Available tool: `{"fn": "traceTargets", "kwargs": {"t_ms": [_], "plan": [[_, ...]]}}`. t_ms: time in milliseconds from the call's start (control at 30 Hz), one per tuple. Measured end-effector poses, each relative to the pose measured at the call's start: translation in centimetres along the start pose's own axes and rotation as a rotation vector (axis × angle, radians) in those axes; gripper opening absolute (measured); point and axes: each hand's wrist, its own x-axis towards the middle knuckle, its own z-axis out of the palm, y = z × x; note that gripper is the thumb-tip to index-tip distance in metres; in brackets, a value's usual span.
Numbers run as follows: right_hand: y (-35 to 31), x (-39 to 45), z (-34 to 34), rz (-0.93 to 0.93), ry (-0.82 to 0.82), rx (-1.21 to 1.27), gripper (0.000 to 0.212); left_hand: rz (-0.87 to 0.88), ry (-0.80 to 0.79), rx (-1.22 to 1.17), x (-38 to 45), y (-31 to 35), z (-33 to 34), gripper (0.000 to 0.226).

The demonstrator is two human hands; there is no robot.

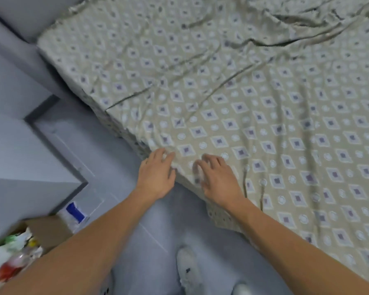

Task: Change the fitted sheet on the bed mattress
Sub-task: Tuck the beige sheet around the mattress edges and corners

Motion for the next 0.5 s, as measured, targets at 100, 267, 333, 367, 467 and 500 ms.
{"fn": "traceTargets", "kwargs": {"t_ms": [100,267,333,367,467,500], "plan": [[-2.9,5.2,-0.5,-0.044,-0.035,0.014,0.065,-0.055,0.003,-0.043,1.9,-3.4,-2.0,0.054],[-6.7,14.3,-0.7,-0.12,-0.048,0.03,0.068,-0.171,0.025,-0.087,6.5,-9.1,-4.4,0.063],[-7.6,18.5,-0.1,-0.14,-0.034,0.018,0.073,-0.212,0.023,-0.086,8.9,-11.6,-5.4,0.072],[-8.2,20.6,-0.1,-0.152,-0.036,0.008,0.074,-0.236,0.025,-0.083,10.2,-13.0,-5.9,0.076],[-10.6,27.3,-0.4,-0.229,-0.061,-0.033,0.079,-0.309,0.038,-0.096,13.8,-18.5,-8.5,0.08],[-11.5,29.3,-0.6,-0.245,-0.073,-0.028,0.08,-0.322,0.043,-0.095,14.9,-20.3,-9.3,0.08]]}}
